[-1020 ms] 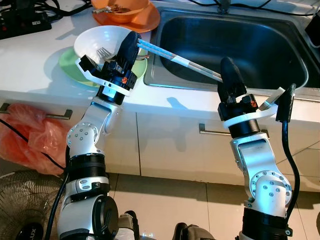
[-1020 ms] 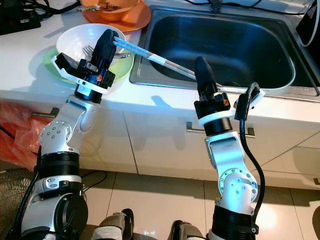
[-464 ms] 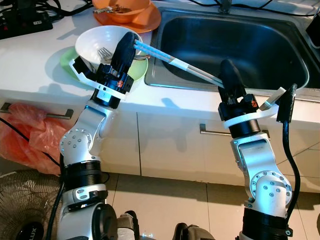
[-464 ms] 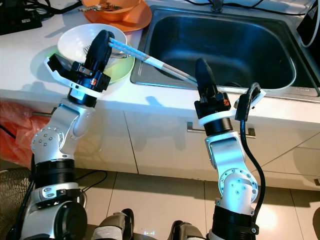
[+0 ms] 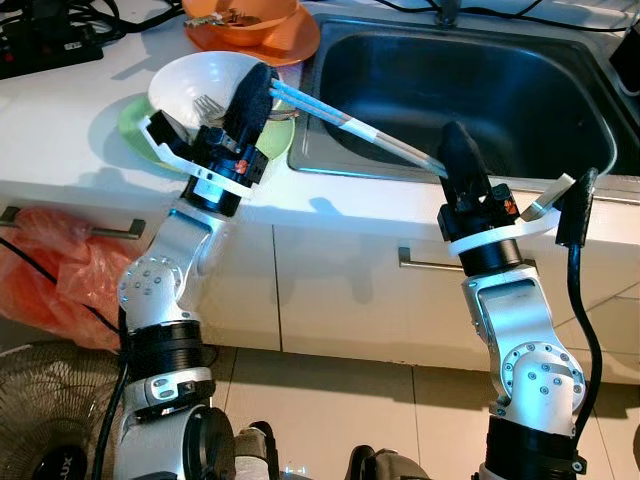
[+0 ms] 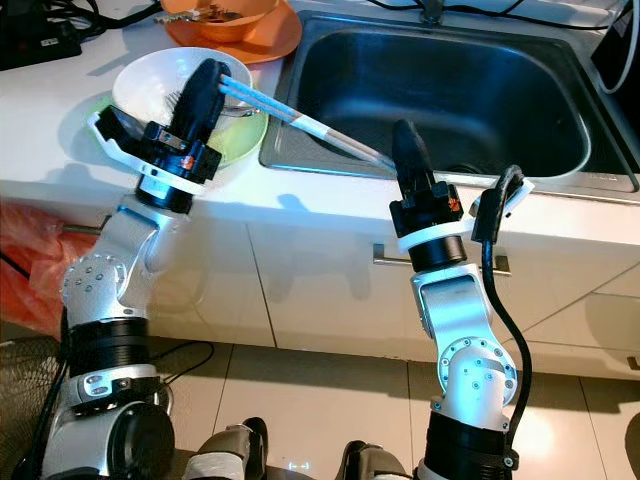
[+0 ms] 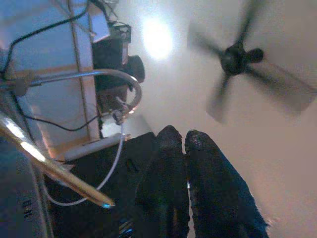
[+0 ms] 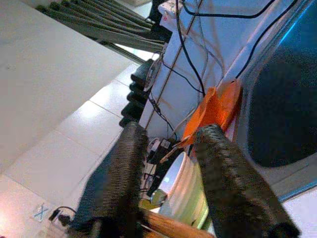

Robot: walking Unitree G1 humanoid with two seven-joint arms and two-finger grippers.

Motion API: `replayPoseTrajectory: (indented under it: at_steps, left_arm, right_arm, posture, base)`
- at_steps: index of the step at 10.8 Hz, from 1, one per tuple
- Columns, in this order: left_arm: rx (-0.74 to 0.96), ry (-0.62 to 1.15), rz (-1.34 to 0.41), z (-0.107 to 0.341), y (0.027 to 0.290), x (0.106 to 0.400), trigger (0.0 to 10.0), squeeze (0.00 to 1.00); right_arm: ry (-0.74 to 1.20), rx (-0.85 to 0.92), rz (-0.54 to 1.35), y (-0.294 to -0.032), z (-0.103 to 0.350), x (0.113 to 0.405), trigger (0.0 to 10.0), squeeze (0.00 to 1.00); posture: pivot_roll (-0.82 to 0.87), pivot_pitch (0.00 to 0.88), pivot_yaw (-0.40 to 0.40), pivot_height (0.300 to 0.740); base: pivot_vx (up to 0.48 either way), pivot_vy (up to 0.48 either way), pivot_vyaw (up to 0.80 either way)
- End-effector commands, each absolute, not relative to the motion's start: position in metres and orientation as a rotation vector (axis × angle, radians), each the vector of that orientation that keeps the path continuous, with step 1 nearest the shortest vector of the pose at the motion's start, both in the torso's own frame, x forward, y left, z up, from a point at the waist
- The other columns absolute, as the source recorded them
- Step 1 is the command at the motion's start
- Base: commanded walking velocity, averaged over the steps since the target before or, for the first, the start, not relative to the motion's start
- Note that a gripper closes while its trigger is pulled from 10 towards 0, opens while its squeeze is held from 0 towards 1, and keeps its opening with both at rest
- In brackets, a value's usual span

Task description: Kitchen organization

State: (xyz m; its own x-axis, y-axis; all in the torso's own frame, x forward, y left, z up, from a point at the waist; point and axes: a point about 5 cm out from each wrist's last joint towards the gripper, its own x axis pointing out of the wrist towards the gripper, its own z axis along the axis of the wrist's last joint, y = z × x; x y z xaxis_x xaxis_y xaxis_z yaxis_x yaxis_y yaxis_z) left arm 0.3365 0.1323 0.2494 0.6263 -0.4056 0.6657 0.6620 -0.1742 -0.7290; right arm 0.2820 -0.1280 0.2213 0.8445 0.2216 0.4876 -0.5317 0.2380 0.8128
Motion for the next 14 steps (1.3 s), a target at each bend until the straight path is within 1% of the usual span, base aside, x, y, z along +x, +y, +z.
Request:
replayPoseTrajectory:
  at_steps: [1, 3, 4, 5, 6, 7, 8, 10, 13, 14]
  left_arm:
    - [-1.469, -0.218, -0.954, 0.252, 0.137, 0.34, 10.0, 0.0]
    - [-1.488, -0.215, -0.917, 0.249, 0.128, 0.346, 10.0, 0.0]
    - [-1.495, -0.211, -0.927, 0.247, 0.131, 0.346, 10.0, 0.0]
    - [-1.501, -0.204, -0.929, 0.244, 0.135, 0.346, 10.0, 0.0]
    - [-1.504, -0.201, -0.932, 0.244, 0.139, 0.347, 10.0, 0.0]
    - [-1.505, -0.204, -0.936, 0.246, 0.138, 0.348, 10.0, 0.0]
    - [-1.506, -0.204, -0.936, 0.249, 0.135, 0.35, 10.0, 0.0]
    - [-1.503, -0.195, -0.97, 0.25, 0.12, 0.345, 10.0, 0.0]
    - [-1.483, -0.195, -1.045, 0.252, 0.124, 0.333, 10.0, 0.0]
    - [-1.481, -0.196, -1.051, 0.253, 0.128, 0.332, 10.0, 0.95]
  right_arm:
    - [-0.309, 1.24, 0.539, -0.127, 0.222, 0.276, 0.0, 0.0]
    - [-0.308, 1.243, 0.544, -0.127, 0.223, 0.276, 0.0, 0.0]
    - [-0.305, 1.244, 0.552, -0.127, 0.223, 0.275, 0.0, 0.0]
    - [-0.301, 1.24, 0.557, -0.126, 0.223, 0.275, 4.0, 0.0]
    - [-0.299, 1.237, 0.562, -0.125, 0.223, 0.275, 10.0, 0.0]
    - [-0.302, 1.238, 0.565, -0.125, 0.224, 0.275, 6.8, 0.0]
    - [-0.305, 1.246, 0.574, -0.125, 0.224, 0.275, 0.0, 0.0]
    - [-0.305, 1.25, 0.576, -0.125, 0.225, 0.274, 0.0, 0.0]
    - [-0.308, 1.257, 0.582, -0.125, 0.225, 0.273, 0.0, 0.0]
    - [-0.308, 1.259, 0.583, -0.125, 0.225, 0.273, 0.0, 0.0]
  posture:
    - [0.07, 0.183, -0.045, 0.74]
    - [0.07, 0.183, -0.047, 0.74]
    - [0.07, 0.184, -0.046, 0.74]
    - [0.07, 0.184, -0.046, 0.74]
    - [0.07, 0.183, -0.047, 0.74]
    - [0.07, 0.184, -0.047, 0.74]
    - [0.07, 0.184, -0.047, 0.74]
    - [0.07, 0.183, -0.046, 0.74]
    - [0.07, 0.184, -0.044, 0.74]
    - [0.07, 0.184, -0.045, 0.74]
  base:
    - [0.0, 0.0, 0.0]
    - [0.0, 0.0, 0.0]
    - [0.0, 0.0, 0.0]
    - [0.0, 0.0, 0.0]
    - [0.0, 0.0, 0.0]
    - [0.0, 0.0, 0.0]
    - [0.0, 0.0, 0.0]
    - [0.0, 0.0, 0.0]
    - [0.0, 0.0, 0.0]
    - [0.0, 0.0, 0.0]
